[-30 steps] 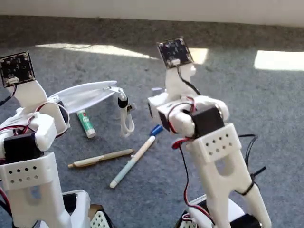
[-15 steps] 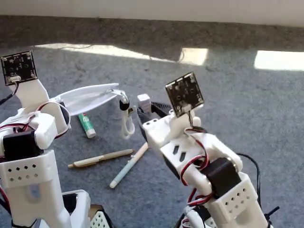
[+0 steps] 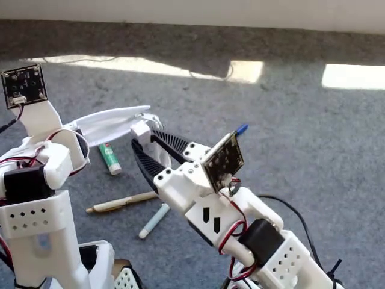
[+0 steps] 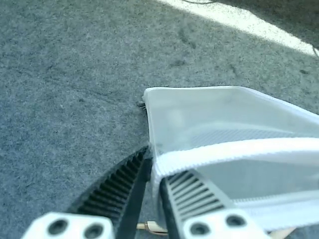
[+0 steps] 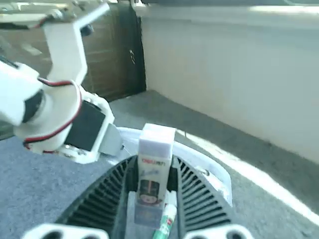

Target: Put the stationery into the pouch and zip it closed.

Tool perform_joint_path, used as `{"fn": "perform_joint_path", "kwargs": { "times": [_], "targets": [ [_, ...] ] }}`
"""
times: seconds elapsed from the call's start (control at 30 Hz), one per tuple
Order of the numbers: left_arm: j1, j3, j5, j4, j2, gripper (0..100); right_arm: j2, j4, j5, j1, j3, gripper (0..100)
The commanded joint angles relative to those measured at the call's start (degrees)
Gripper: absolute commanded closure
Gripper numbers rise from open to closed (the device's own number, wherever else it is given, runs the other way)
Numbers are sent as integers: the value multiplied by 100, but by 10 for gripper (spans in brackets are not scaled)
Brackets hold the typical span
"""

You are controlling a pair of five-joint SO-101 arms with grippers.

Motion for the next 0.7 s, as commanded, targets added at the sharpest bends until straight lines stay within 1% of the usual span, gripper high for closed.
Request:
{"fn": "perform_joint_path", "kwargs": {
  "times": [0.0,0.1,0.17,0.4,0.53,0.67],
  "targets": [
    [110,-84,-53,-18,13,993,-110,-1473,448,-268,330,993],
    [110,-84,-53,-18,13,993,-101,-2440,677,-330,822,993],
    [110,-84,-53,-18,13,993,-101,-2853,800,-330,1077,993],
    [101,-75,-53,-18,13,993,-84,-3389,844,-303,1288,993],
    [101,-75,-53,0,13,993,593,-3547,844,-286,1059,993],
    [101,-75,-53,18,13,993,1613,-4224,844,-154,611,993]
  ]
}}
